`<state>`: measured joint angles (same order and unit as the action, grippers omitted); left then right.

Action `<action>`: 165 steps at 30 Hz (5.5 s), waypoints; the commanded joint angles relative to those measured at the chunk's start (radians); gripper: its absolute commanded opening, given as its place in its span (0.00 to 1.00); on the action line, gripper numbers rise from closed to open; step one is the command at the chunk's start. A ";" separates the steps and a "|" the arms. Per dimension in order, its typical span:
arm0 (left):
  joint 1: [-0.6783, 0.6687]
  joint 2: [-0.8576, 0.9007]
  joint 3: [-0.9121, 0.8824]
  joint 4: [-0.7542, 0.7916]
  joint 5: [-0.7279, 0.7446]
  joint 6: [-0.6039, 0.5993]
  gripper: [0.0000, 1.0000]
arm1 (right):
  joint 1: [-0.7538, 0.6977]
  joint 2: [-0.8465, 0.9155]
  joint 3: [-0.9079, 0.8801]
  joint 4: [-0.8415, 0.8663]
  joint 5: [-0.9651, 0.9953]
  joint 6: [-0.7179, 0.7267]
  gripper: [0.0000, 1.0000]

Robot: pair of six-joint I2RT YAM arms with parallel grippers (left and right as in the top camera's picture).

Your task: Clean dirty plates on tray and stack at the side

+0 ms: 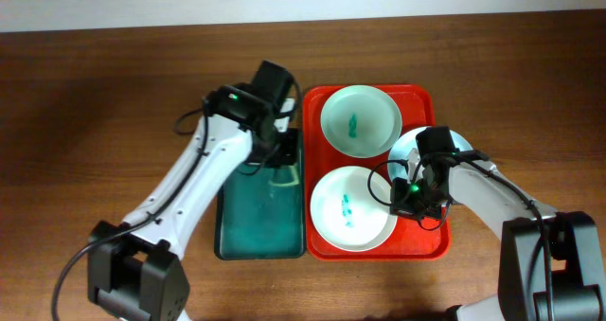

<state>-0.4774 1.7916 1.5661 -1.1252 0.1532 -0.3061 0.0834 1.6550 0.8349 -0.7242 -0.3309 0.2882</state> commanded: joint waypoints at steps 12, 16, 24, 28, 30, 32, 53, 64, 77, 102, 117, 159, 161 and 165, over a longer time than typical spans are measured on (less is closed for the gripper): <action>-0.286 0.386 -0.046 0.328 0.131 -0.123 0.00 | 0.002 0.028 -0.005 -0.001 0.055 0.064 0.04; -0.251 0.401 -0.030 0.203 -0.161 -0.124 0.00 | 0.002 0.028 -0.005 -0.012 0.055 0.064 0.04; -0.246 0.402 -0.025 0.291 0.204 -0.005 0.00 | 0.002 0.028 -0.005 -0.011 0.056 0.064 0.05; -0.307 0.402 -0.025 0.366 0.341 -0.007 0.00 | 0.002 0.028 -0.005 -0.013 0.055 0.064 0.05; -0.312 0.402 -0.027 0.358 0.341 -0.007 0.00 | 0.002 0.028 -0.005 -0.017 0.055 0.064 0.04; -0.312 0.402 -0.027 0.323 0.344 -0.011 0.00 | 0.002 0.028 -0.005 -0.020 0.055 0.064 0.05; -0.267 0.403 0.065 0.328 0.251 -0.097 0.00 | 0.002 0.028 -0.005 -0.020 0.056 0.061 0.04; -0.257 0.404 -0.013 0.175 0.107 -0.082 0.00 | 0.002 0.028 -0.005 -0.031 0.055 0.057 0.04; 0.013 0.028 0.037 -0.034 -0.079 -0.013 0.00 | 0.002 0.028 -0.005 -0.046 0.055 0.031 0.04; 0.424 -0.574 -0.197 0.152 0.012 -0.018 0.99 | 0.431 -0.106 0.538 -0.242 0.360 0.118 0.04; 0.448 -0.635 -0.197 0.127 -0.049 -0.017 0.99 | 1.076 -0.084 0.539 -0.203 1.468 0.158 0.04; 0.448 -0.634 -0.197 0.117 -0.067 -0.018 0.99 | -0.898 0.257 0.501 -0.341 0.159 0.108 0.12; 0.448 -0.634 -0.197 0.117 -0.067 -0.018 1.00 | -0.873 0.205 0.502 -0.349 0.069 0.047 0.43; 0.448 -0.634 -0.197 0.117 -0.068 -0.017 0.99 | -0.805 0.029 0.503 -0.362 0.002 -0.077 0.53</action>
<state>-0.0322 1.1538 1.3552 -1.0088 0.0929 -0.3321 -0.7715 1.8420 1.3346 -1.0798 -0.2619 0.3233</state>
